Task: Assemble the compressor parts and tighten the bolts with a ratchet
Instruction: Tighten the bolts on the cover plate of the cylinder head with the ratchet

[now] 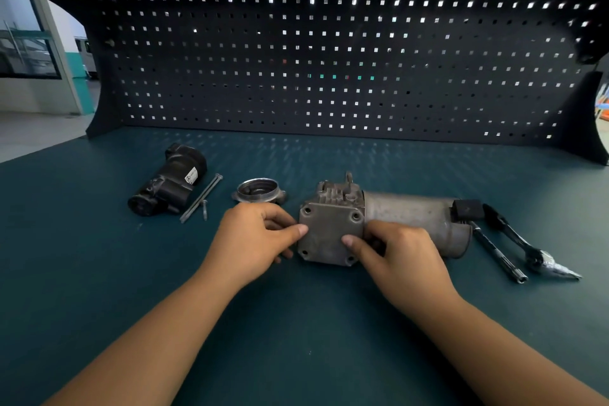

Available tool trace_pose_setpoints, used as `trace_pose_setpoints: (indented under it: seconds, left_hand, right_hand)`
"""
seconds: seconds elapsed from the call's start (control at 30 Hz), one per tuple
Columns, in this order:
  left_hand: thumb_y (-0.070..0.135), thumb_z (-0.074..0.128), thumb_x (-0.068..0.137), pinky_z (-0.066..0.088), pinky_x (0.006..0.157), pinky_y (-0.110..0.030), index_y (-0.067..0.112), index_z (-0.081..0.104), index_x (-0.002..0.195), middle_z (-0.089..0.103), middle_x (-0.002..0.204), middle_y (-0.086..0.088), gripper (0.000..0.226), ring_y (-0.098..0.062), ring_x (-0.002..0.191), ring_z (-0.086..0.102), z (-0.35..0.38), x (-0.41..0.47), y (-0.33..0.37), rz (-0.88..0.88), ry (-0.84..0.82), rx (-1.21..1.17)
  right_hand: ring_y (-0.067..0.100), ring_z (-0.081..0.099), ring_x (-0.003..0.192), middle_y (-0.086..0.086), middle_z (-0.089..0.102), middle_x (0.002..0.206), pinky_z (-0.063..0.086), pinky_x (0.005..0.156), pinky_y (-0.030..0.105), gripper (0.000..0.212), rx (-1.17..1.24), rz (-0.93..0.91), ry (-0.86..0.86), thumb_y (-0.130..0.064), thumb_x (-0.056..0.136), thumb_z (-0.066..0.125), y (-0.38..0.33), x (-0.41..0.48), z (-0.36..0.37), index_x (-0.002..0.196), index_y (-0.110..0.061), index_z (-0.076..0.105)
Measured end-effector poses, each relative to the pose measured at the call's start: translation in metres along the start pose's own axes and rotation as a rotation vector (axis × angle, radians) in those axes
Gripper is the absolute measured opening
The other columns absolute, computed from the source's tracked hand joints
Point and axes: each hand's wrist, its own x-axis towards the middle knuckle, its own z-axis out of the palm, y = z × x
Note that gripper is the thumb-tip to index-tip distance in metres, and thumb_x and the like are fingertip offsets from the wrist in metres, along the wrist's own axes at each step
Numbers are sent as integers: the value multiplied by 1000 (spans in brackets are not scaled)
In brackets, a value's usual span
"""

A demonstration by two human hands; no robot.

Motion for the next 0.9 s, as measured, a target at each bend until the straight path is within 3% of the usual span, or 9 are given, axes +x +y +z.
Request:
trace_pose_setpoints:
  seconds: [0.23, 0.4, 0.5, 0.63, 0.73, 0.8, 0.9]
  left_hand:
    - [16, 78, 72, 56, 52, -25, 15, 65, 62, 69, 57, -1, 16, -15, 55, 68, 6, 1, -4, -74, 54, -72]
    - [22, 80, 69, 59, 62, -37, 13, 58, 60, 68, 56, -3, 25, -17, 57, 69, 8, 2, -8, -109, 84, -82]
    - [23, 81, 69, 59, 63, -37, 19, 64, 75, 69, 75, 1, 19, -14, 63, 69, 8, 1, -9, -77, 104, -85]
    - [14, 68, 83, 59, 67, -30, 43, 56, 111, 65, 107, 9, 42, -12, 90, 67, 11, -3, -6, -46, -65, -267]
    - [12, 59, 90, 57, 64, -24, 56, 50, 106, 66, 107, 12, 47, -10, 88, 68, 14, -7, -2, -52, -163, -365]
    - [9, 57, 90, 54, 59, -20, 53, 52, 104, 69, 101, 8, 47, -8, 75, 70, 15, -7, -1, -57, -168, -408]
    - [7, 57, 90, 53, 57, -19, 50, 53, 107, 72, 91, 9, 46, -9, 70, 70, 15, -7, -2, -49, -170, -437]
  right_hand:
    - [10, 42, 49, -10, 39, 46, 29, 47, 29, 43, 3, 46, 21, -45, 82, 60, -1, -1, 4, 53, -26, 35]
    - [16, 46, 52, -8, 43, 46, 30, 48, 30, 44, -7, 118, 20, -46, 81, 62, 3, 0, 5, 51, -22, 40]
    - [19, 52, 56, -8, 48, 50, 35, 50, 30, 41, -22, 131, 25, -48, 81, 62, 2, -1, 5, 56, -23, 43]
    - [23, 56, 64, -12, 50, 64, 38, 53, 32, 35, 0, 55, 107, -39, 80, 68, 0, -2, 5, 94, -21, 41]
    - [7, 50, 64, -19, 47, 73, 39, 60, 25, 61, 74, -65, 86, -20, 82, 70, -3, -2, 6, 134, -22, 38]
    - [3, 43, 68, -14, 50, 80, 39, 65, 20, 68, 82, -143, 70, -11, 82, 70, -2, -2, 5, 141, -24, 39]
    - [15, 50, 66, -1, 50, 80, 50, 60, 34, 65, -31, -259, 41, -7, 80, 72, 1, -2, 0, 138, -20, 46]
